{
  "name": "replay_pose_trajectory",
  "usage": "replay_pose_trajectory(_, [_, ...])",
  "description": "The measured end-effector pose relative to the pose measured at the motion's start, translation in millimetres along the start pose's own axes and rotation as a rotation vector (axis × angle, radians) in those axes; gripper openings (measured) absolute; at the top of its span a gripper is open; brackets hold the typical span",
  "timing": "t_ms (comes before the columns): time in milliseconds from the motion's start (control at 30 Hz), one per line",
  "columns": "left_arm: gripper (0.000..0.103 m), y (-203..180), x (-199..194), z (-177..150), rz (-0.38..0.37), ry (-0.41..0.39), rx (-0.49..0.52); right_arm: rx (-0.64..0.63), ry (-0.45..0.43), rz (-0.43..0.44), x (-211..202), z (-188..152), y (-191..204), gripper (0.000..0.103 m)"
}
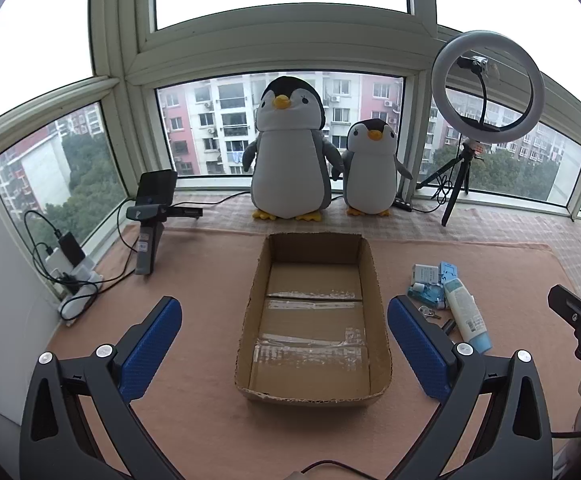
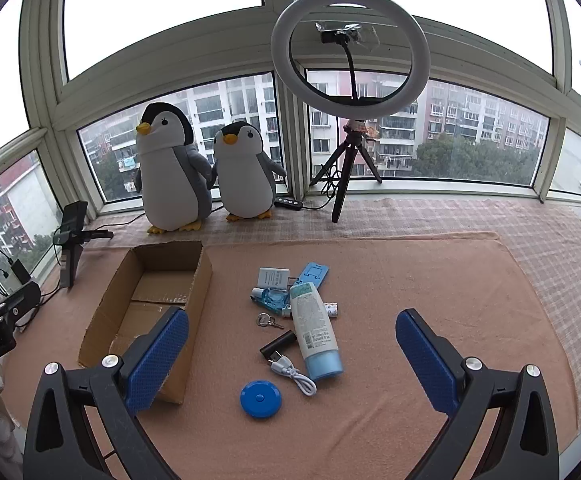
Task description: Organize rigid objects
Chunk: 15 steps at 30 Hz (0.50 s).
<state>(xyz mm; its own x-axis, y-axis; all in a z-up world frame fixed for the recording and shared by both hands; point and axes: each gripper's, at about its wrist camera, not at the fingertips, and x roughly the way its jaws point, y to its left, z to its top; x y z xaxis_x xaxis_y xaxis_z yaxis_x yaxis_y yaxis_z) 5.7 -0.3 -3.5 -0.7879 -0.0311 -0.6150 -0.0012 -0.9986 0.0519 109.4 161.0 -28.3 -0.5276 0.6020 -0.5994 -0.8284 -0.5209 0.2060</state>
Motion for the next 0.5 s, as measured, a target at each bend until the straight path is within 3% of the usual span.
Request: replay_pose_trajectory(500, [0.102,-0.2,-1.5,0.8,0.004,-0.004,-0.009,0.003,-0.009,-0.003,-1.2,0.0,1.0,0.102])
